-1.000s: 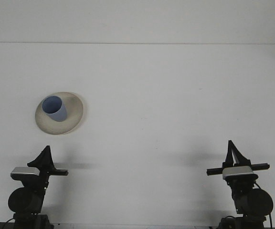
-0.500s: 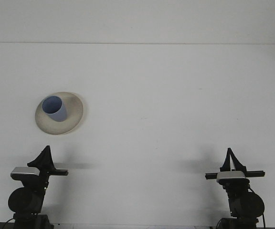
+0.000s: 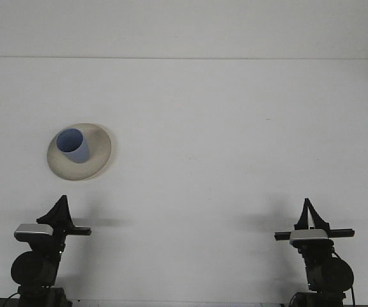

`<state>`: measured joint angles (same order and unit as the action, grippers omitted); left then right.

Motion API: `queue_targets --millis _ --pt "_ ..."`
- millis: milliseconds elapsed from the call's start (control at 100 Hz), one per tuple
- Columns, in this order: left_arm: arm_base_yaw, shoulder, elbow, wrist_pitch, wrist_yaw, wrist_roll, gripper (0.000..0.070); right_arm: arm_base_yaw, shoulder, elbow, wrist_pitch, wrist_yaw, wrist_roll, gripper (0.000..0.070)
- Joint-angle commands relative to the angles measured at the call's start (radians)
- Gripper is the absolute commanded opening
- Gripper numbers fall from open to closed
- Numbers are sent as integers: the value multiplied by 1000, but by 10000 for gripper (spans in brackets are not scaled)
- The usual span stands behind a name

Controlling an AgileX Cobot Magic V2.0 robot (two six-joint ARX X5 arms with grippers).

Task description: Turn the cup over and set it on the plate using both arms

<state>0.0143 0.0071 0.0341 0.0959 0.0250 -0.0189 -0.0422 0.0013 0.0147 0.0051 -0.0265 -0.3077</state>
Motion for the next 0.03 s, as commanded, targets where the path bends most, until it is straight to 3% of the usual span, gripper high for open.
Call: queue_targets --millis 0,20 --pt "-2 -2 -18 10 -3 -9 13 -3 0 -2 12 1 -3 0" --pt "-2 -2 -18 10 -3 -9 13 -3 0 -2 12 1 -3 0"
